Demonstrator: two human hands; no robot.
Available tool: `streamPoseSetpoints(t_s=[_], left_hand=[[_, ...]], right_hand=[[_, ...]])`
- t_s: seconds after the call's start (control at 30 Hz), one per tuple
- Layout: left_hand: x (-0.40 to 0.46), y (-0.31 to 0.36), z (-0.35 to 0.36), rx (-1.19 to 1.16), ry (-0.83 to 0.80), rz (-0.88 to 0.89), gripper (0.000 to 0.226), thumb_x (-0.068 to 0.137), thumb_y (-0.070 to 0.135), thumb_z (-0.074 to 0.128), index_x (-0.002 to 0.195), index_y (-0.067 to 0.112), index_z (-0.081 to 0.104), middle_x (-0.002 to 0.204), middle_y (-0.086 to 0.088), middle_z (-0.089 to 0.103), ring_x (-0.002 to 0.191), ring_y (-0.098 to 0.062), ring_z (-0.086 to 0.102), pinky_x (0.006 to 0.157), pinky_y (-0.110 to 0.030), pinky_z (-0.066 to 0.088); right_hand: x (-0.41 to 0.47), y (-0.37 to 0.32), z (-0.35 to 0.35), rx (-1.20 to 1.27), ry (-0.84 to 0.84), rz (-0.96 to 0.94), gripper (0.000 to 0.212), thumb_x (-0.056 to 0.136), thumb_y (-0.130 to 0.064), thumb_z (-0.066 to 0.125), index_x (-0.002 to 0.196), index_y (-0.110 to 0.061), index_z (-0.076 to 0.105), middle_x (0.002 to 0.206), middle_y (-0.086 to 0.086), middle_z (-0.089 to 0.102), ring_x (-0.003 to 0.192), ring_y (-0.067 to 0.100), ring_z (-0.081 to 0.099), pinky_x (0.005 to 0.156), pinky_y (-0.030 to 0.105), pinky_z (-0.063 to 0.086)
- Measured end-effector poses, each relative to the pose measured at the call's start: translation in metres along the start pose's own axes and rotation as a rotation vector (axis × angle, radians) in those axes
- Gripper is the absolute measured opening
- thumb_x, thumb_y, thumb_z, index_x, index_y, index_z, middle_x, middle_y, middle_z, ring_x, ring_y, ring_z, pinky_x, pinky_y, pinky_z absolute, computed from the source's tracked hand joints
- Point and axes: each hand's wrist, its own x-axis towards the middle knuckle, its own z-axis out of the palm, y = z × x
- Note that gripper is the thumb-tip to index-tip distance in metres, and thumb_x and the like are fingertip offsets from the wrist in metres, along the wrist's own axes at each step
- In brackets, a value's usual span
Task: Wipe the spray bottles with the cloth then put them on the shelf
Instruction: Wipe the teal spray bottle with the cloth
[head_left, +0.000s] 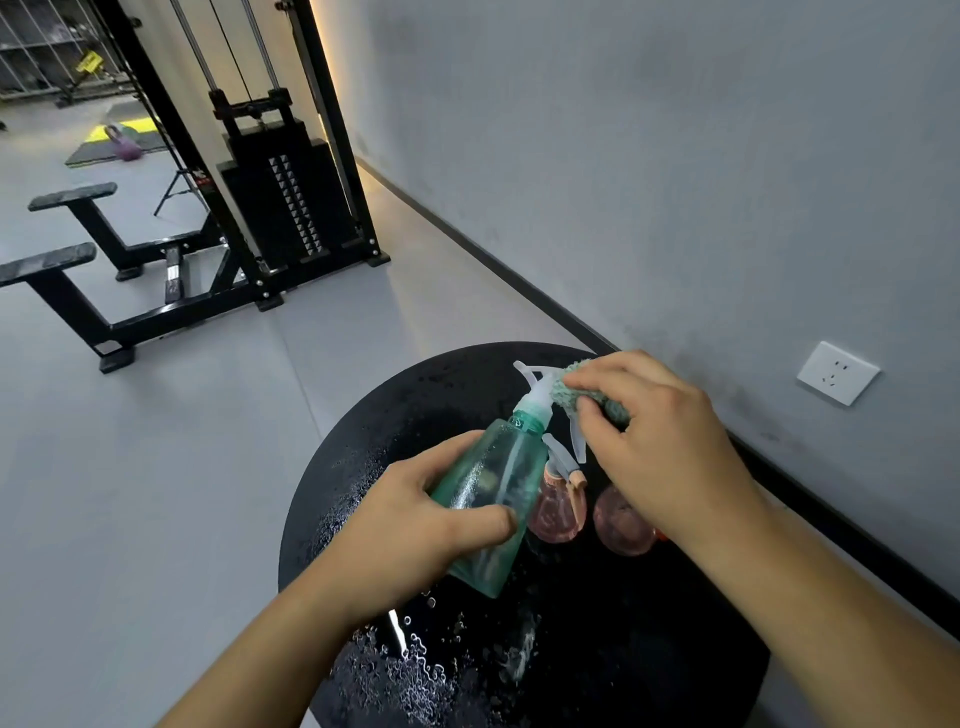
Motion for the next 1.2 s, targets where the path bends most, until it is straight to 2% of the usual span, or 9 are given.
streamPoseSetpoints(t_s=[0.17, 0.33, 0.5, 0.6, 0.8, 0.9, 0.97, 1.1, 1.2], left_hand=[[0.0, 0.0, -0.004, -0.013, 0.019, 0.027, 0.06, 0.087, 0.007, 0.081, 0.106, 0.063, 0.073, 0.102, 0.005, 0.083, 0.094, -0.024, 0.08, 0.088, -0.036, 0.066], [0.0, 0.0, -0.002, -0.02, -0.005, 0.031, 0.06, 0.088, 0.007, 0.081, 0.11, 0.062, 0.072, 0.102, 0.004, 0.083, 0.094, -0.025, 0.081, 0.089, -0.038, 0.065], [0.001, -0.001, -0.004, -0.038, 0.007, 0.028, 0.059, 0.089, 0.006, 0.081, 0.111, 0.06, 0.074, 0.104, 0.001, 0.083, 0.096, -0.026, 0.081, 0.092, -0.041, 0.065], [0.002, -0.003, -0.003, -0.036, 0.007, 0.025, 0.056, 0.084, 0.015, 0.084, 0.115, 0.06, 0.072, 0.105, 0.004, 0.083, 0.096, -0.022, 0.081, 0.093, -0.042, 0.065], [0.002, -0.004, -0.002, -0.085, 0.041, 0.073, 0.056, 0.088, 0.003, 0.081, 0.105, 0.057, 0.077, 0.104, -0.001, 0.082, 0.094, -0.026, 0.08, 0.082, -0.032, 0.066], [0.004, -0.005, -0.005, -0.12, 0.072, 0.079, 0.053, 0.081, 0.015, 0.085, 0.11, 0.059, 0.076, 0.103, 0.003, 0.082, 0.088, -0.02, 0.081, 0.071, -0.026, 0.062], [0.005, -0.005, -0.007, -0.146, 0.058, 0.065, 0.052, 0.075, 0.024, 0.08, 0.112, 0.06, 0.075, 0.105, 0.004, 0.083, 0.089, -0.019, 0.081, 0.07, -0.026, 0.062], [0.006, -0.007, -0.004, -0.137, 0.034, 0.075, 0.051, 0.074, 0.023, 0.079, 0.113, 0.057, 0.076, 0.107, -0.001, 0.082, 0.094, -0.024, 0.081, 0.08, -0.031, 0.066], [0.006, -0.008, -0.003, -0.155, 0.065, 0.081, 0.05, 0.075, 0.021, 0.079, 0.114, 0.052, 0.077, 0.106, -0.004, 0.082, 0.089, -0.019, 0.08, 0.073, -0.025, 0.061]], right_hand=[[0.002, 0.006, -0.002, -0.003, 0.004, 0.055, 0.025, 0.093, -0.008, 0.064, 0.106, -0.025, 0.079, 0.11, -0.019, 0.064, 0.099, -0.008, 0.06, 0.081, -0.004, 0.038], [0.0, 0.002, -0.001, 0.037, 0.023, -0.001, 0.025, 0.094, -0.009, 0.067, 0.108, -0.025, 0.08, 0.11, -0.02, 0.065, 0.102, -0.009, 0.061, 0.084, -0.002, 0.04], [0.005, 0.008, -0.003, 0.016, 0.061, 0.055, 0.026, 0.091, -0.007, 0.068, 0.102, -0.027, 0.08, 0.106, -0.019, 0.067, 0.098, -0.011, 0.061, 0.081, -0.004, 0.038], [0.005, 0.006, -0.005, 0.037, 0.085, 0.044, 0.025, 0.094, -0.008, 0.067, 0.108, -0.026, 0.08, 0.109, -0.019, 0.067, 0.101, -0.009, 0.061, 0.085, -0.005, 0.036], [-0.001, 0.001, -0.001, 0.057, -0.038, 0.017, 0.025, 0.094, -0.009, 0.066, 0.107, -0.027, 0.078, 0.109, -0.023, 0.064, 0.103, -0.012, 0.059, 0.085, -0.002, 0.04], [-0.004, -0.001, 0.004, 0.038, -0.093, 0.005, 0.024, 0.092, -0.013, 0.065, 0.103, -0.03, 0.078, 0.107, -0.022, 0.064, 0.101, -0.007, 0.061, 0.085, 0.005, 0.046], [-0.004, -0.001, 0.005, 0.044, -0.072, 0.003, 0.024, 0.092, -0.012, 0.066, 0.104, -0.028, 0.078, 0.107, -0.021, 0.064, 0.1, -0.006, 0.062, 0.085, 0.003, 0.044], [-0.001, 0.0, 0.002, 0.07, 0.012, 0.021, 0.024, 0.094, -0.011, 0.066, 0.108, -0.025, 0.079, 0.109, -0.021, 0.065, 0.102, -0.009, 0.06, 0.085, -0.003, 0.039], [-0.003, 0.0, 0.002, 0.068, -0.058, 0.02, 0.024, 0.093, -0.01, 0.066, 0.105, -0.026, 0.079, 0.107, -0.022, 0.065, 0.103, -0.008, 0.061, 0.086, -0.001, 0.041]])
